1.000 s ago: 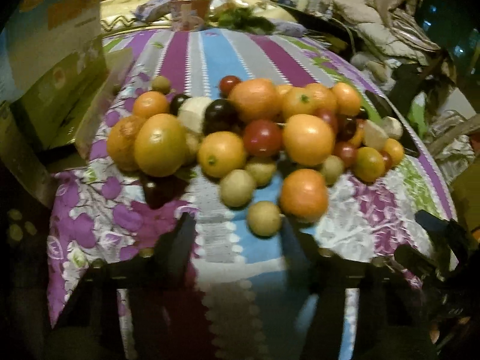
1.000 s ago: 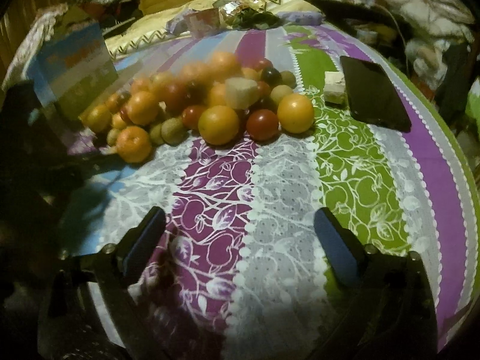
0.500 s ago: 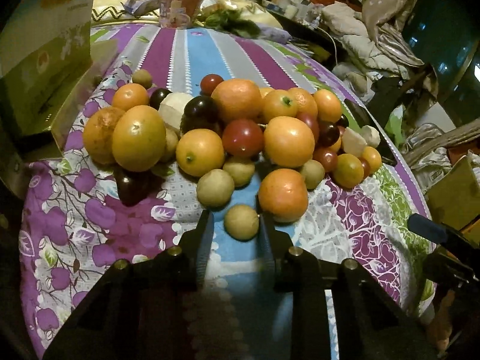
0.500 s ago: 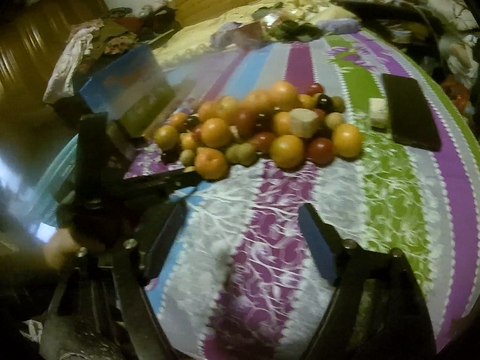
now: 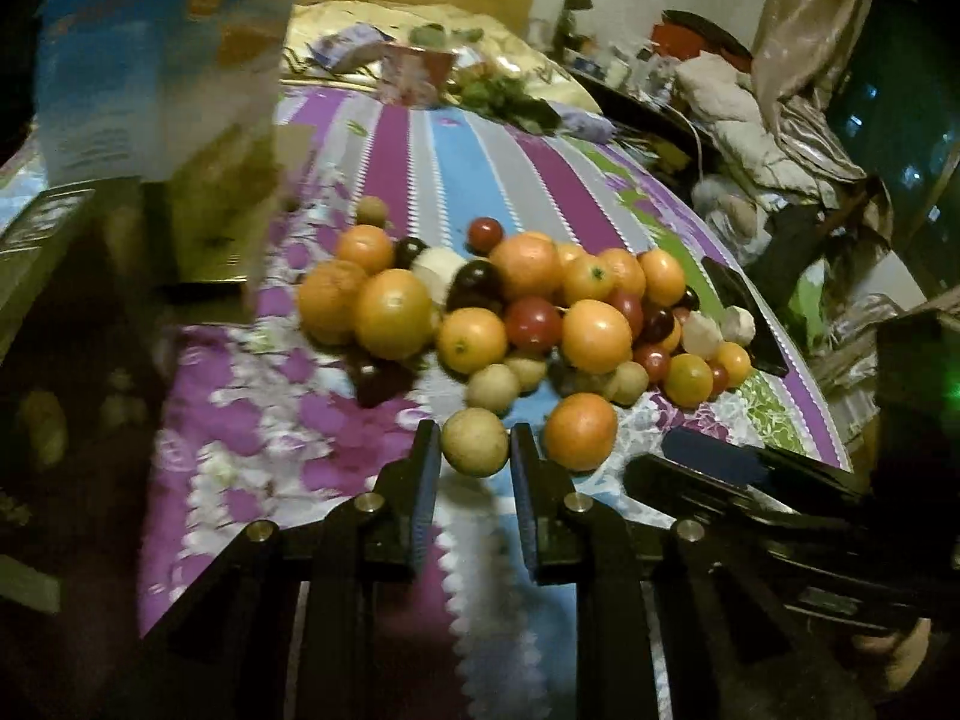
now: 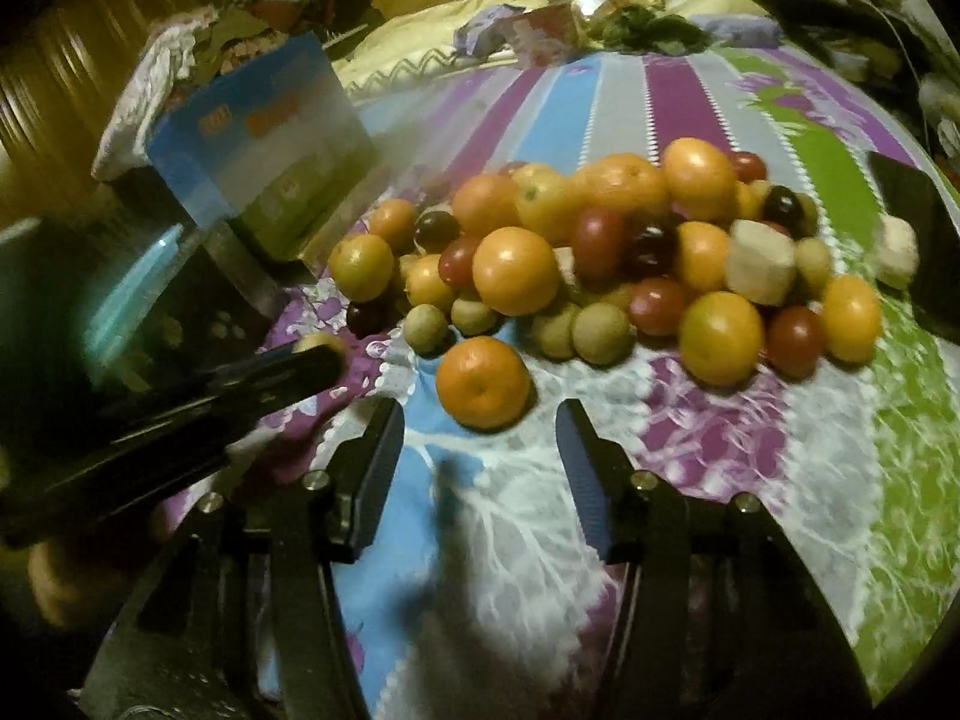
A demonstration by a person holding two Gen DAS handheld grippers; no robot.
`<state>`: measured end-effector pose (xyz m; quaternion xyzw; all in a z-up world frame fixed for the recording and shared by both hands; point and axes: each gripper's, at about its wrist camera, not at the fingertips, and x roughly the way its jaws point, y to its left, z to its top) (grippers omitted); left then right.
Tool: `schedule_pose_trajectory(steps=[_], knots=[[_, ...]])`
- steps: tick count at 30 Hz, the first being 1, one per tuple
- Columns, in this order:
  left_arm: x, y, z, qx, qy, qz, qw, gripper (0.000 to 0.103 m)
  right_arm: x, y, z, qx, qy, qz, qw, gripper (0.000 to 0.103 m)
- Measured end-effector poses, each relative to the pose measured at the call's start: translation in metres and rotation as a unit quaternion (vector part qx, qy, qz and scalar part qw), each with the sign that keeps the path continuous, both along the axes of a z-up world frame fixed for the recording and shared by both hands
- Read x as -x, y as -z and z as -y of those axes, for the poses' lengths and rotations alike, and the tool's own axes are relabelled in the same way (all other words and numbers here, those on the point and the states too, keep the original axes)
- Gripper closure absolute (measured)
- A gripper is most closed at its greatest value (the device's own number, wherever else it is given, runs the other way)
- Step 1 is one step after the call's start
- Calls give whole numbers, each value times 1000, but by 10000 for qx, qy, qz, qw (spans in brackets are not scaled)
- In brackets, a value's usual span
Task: Organize fruits
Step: 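Grasp a mandarin with the right tool while the left tool grasps a tan round fruit, then carry the mandarin and tan fruit in both tools over the light-blue basket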
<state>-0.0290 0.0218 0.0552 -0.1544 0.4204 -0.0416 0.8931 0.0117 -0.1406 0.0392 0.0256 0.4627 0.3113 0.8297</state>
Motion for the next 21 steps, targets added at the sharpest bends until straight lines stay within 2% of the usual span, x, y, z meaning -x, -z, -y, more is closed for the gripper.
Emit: schedule_pose_trajectory(steps=[8,12,14,18,21], knots=[[5,-1,-4,-96,-73,-46,9999,80,-7,15,-23,446,65,181,9988,49],[2,0,-1,-205,-75,-88,9997,80,-9,17,-26,635,158,221,9976,61],[2,-2,-1,-252,-135,-107,9995,80,-7,14,-28,722,146,300,9968,63],[4,-15,-5,-444,-306,-57,9985,80,0,-6,-21,840,359,578,9941,63],[7,-39,-11,-694,-433,122,9966,80,5,-39,-8,859,651,920,9899,63]])
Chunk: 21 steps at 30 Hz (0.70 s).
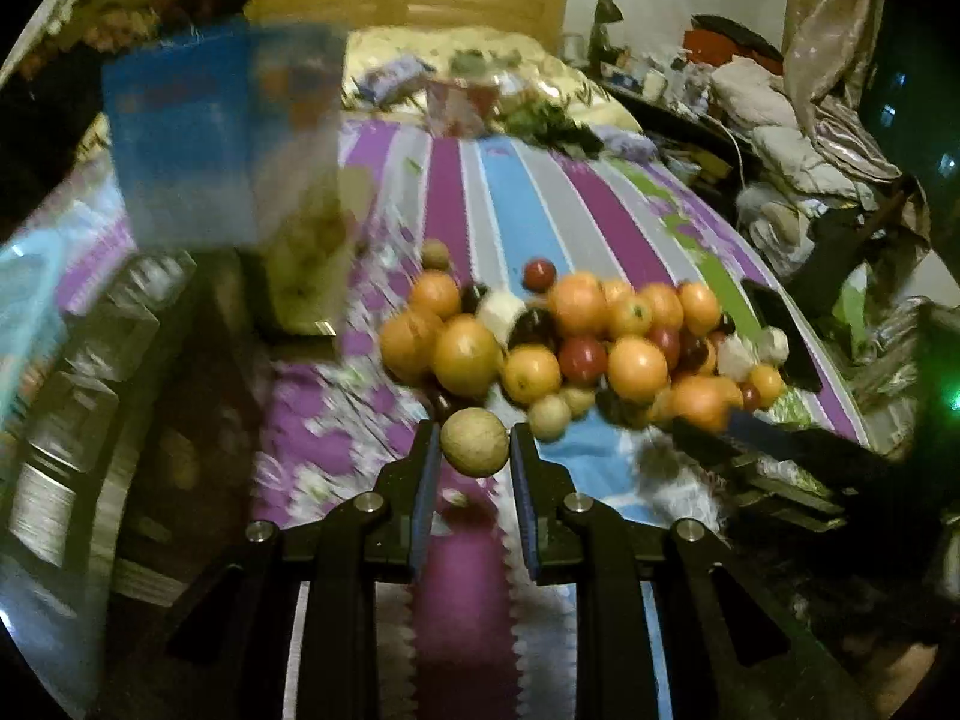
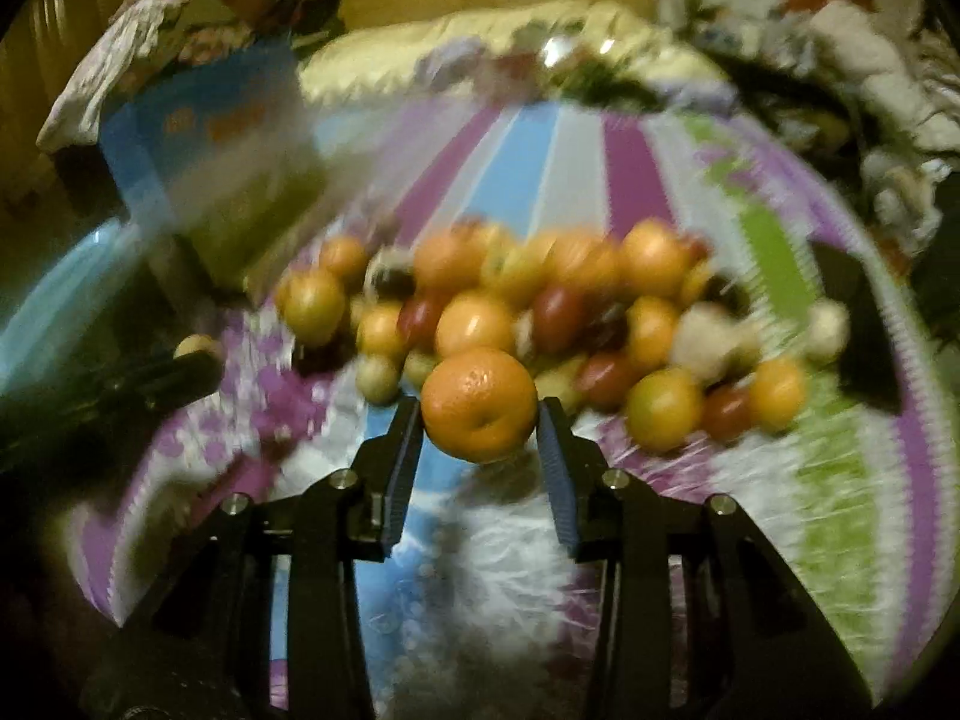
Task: Organize fruits
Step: 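Carry the mandarin and tan fruit in both tools over the light-blue basket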
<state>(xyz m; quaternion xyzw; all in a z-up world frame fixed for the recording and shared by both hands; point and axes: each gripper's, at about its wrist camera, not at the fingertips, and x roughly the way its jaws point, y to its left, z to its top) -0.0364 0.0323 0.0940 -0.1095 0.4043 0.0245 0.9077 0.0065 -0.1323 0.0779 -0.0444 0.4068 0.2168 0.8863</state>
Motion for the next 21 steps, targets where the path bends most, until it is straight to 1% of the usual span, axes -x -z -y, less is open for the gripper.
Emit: schedule_pose_trajectory(steps=[3,8,13,16,21], knots=[[5,-26,-10,-215,-155,194,9995,80,4,-35,9,24,189,365,9992,63],[15,-65,-35,-372,-527,390,9972,80,10,-80,9,-6,292,687,9972,63],[31,-96,-64,-407,-886,516,9939,80,13,-110,-8,-96,171,831,9963,63],[46,-111,-83,-441,-1079,605,9913,80,13,-125,-28,-135,21,916,9957,63],[69,-130,-122,-385,-1483,652,9860,80,21,-146,-64,-172,-333,1027,9940,63]])
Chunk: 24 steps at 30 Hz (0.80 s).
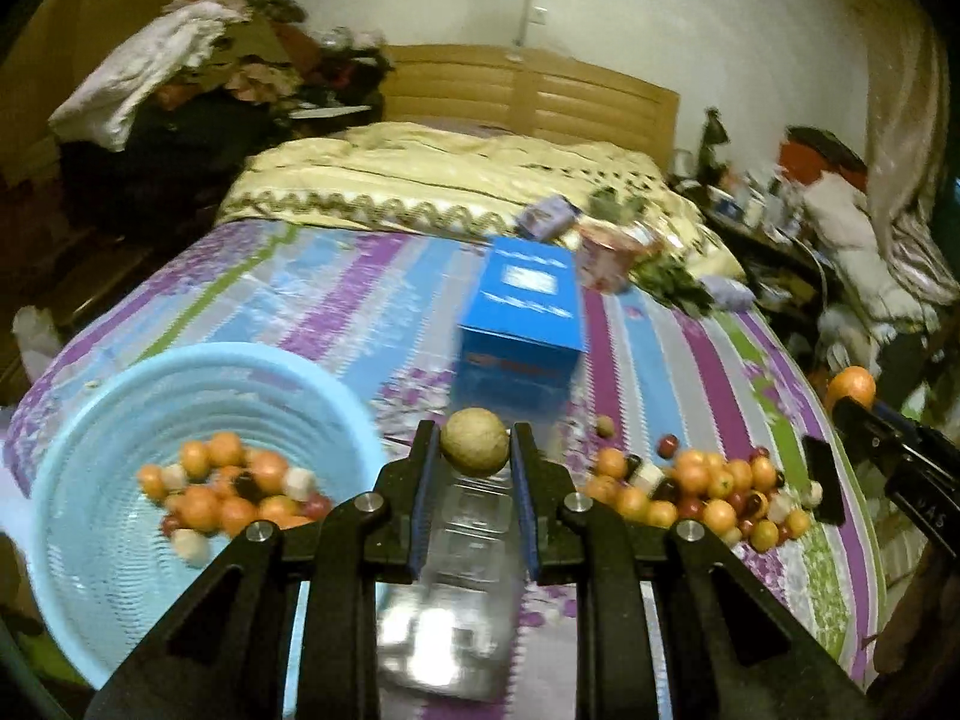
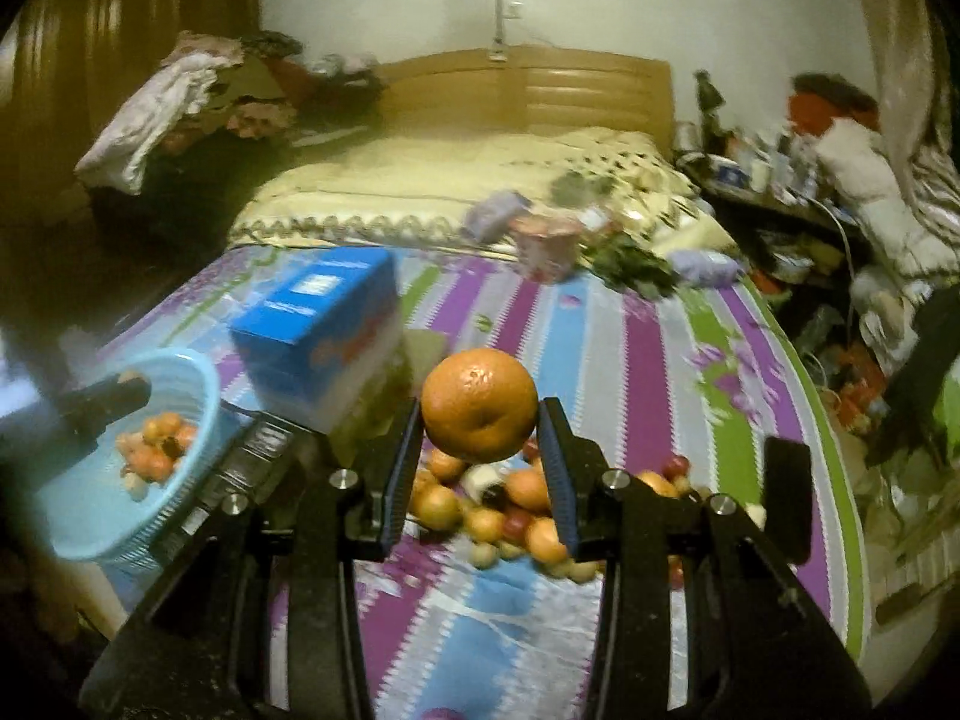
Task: Organize fruits
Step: 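Carry the mandarin and tan fruit in both tools over the light-blue basket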
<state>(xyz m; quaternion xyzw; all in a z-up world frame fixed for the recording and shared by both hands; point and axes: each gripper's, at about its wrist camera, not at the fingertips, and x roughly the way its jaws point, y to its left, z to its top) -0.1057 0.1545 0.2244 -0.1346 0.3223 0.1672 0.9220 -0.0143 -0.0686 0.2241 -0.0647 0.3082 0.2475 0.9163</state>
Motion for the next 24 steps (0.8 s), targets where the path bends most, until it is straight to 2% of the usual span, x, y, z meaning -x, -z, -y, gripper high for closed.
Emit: schedule_pose_trajectory(steps=[15,24], knots=[[66,-25,-114,46,-942,3,9955,80,26,-23,-138,0,-1172,20,9931,63],[88,-17,-175,212,-1249,-256,9916,80,32,-15,-214,225,-1826,-437,9820,63]])
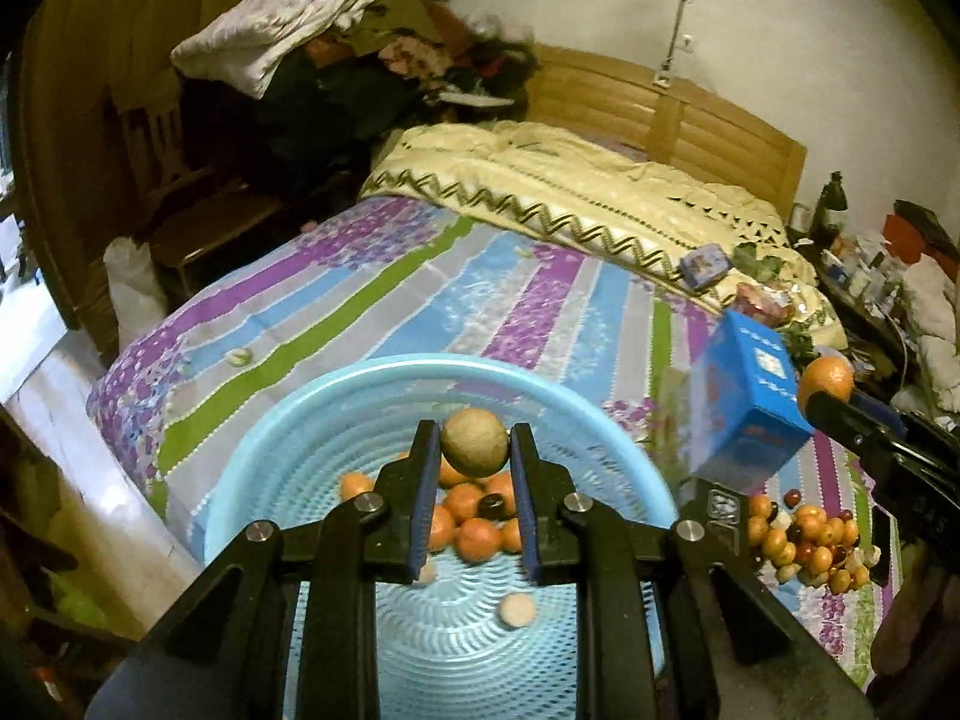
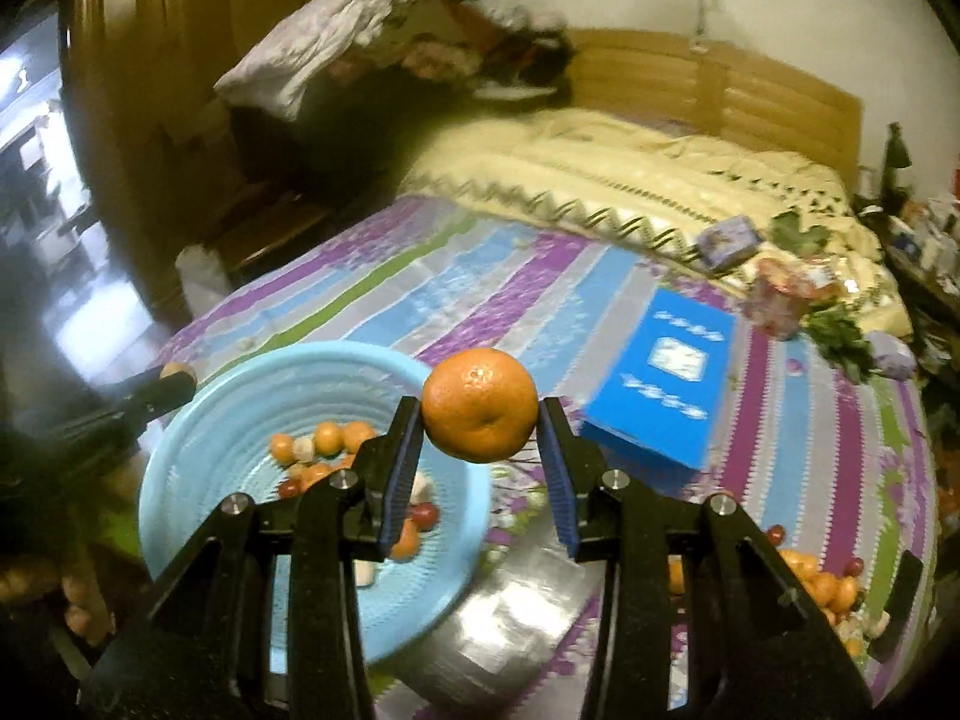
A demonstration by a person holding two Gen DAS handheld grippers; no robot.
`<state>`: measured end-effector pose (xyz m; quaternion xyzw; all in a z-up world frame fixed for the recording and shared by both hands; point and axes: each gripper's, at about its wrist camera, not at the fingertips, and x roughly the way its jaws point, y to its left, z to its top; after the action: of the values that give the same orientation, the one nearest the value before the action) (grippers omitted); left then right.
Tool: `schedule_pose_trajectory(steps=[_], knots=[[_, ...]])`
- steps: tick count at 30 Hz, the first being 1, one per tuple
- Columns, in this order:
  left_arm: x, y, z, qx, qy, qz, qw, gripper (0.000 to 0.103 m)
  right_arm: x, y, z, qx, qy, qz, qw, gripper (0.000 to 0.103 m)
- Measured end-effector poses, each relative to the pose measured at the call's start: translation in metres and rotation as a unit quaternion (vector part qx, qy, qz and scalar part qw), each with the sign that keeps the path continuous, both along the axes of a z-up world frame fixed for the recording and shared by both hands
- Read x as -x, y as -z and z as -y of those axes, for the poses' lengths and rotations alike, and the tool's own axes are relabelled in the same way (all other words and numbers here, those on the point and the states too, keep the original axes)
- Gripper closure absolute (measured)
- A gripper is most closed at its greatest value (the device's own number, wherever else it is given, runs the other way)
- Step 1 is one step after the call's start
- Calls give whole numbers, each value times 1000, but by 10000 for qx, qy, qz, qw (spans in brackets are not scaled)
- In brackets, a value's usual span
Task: Organize fruits
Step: 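Carry the mandarin and tan fruit in both tools over the light-blue basket, then open the left tool to drop the tan fruit while the right tool releases the mandarin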
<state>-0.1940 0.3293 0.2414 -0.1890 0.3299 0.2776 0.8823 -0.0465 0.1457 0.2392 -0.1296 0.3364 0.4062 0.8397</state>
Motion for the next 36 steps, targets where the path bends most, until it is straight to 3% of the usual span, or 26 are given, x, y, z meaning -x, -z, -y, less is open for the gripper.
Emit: schedule_pose_trajectory(steps=[7,14,20,36], knots=[[0,21,-37,395,-61,-400,9984,80,1,19,-47,556,-505,-625,9952,63],[-7,59,-61,982,-25,-974,9904,80,-3,49,-78,1242,-810,-1273,9807,63],[-3,84,-75,1242,-103,-1242,9844,80,-6,69,-92,1629,-903,-1647,9686,63],[-16,103,-71,1554,182,-1471,9767,80,-11,83,-96,1768,-870,-1794,9639,63]])
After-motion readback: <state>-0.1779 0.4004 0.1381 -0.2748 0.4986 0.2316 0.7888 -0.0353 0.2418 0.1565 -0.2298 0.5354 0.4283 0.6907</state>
